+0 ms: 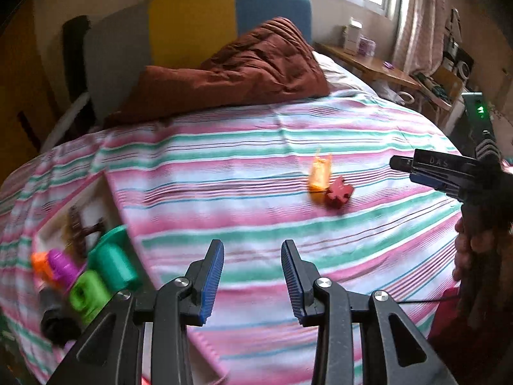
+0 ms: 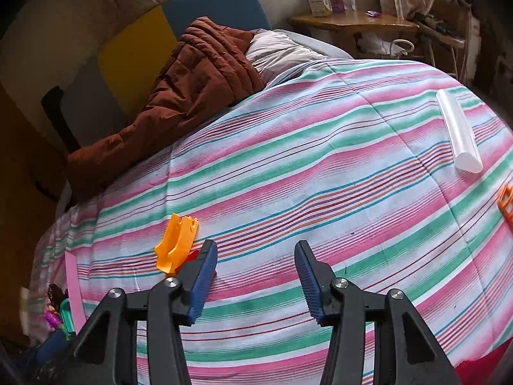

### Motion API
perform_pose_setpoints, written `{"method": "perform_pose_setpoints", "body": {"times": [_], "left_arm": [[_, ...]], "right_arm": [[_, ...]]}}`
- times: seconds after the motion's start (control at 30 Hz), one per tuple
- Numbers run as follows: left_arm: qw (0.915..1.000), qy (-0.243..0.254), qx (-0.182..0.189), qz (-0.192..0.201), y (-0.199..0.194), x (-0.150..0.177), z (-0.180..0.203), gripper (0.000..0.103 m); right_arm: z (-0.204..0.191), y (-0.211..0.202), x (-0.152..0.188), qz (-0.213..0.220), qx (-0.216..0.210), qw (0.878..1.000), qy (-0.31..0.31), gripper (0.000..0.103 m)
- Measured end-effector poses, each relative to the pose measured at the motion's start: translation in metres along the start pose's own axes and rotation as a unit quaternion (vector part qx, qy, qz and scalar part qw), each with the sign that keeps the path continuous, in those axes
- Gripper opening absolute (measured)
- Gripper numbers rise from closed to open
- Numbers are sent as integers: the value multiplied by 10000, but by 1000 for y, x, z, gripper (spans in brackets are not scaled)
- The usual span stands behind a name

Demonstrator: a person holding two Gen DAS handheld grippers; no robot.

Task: Organize rigid objects
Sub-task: 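Grasp the orange slide-shaped piece with the left gripper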

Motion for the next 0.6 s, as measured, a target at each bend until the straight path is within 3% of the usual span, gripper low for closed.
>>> {"method": "perform_pose_setpoints", "body": {"times": [0.3, 0.6], "left_arm": [[9963, 90, 736, -423, 71, -38, 43, 37], [9922, 185, 1052, -644, 129, -58, 68, 42]], "right_arm": [[12, -1, -4, -32, -69, 9990, 446, 57], [20, 3, -6, -138, -197, 9969, 747, 59]]}}
Point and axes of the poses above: each gripper's, at about its wrist camera, not at the fingertips, and y roughly the way its jaws point, z to its right, x to its underside, the point moved 1 cm from there along y, roughly the way its jaws point, and after that the axes turned 11 degrees about z, right-handed, at the moved point
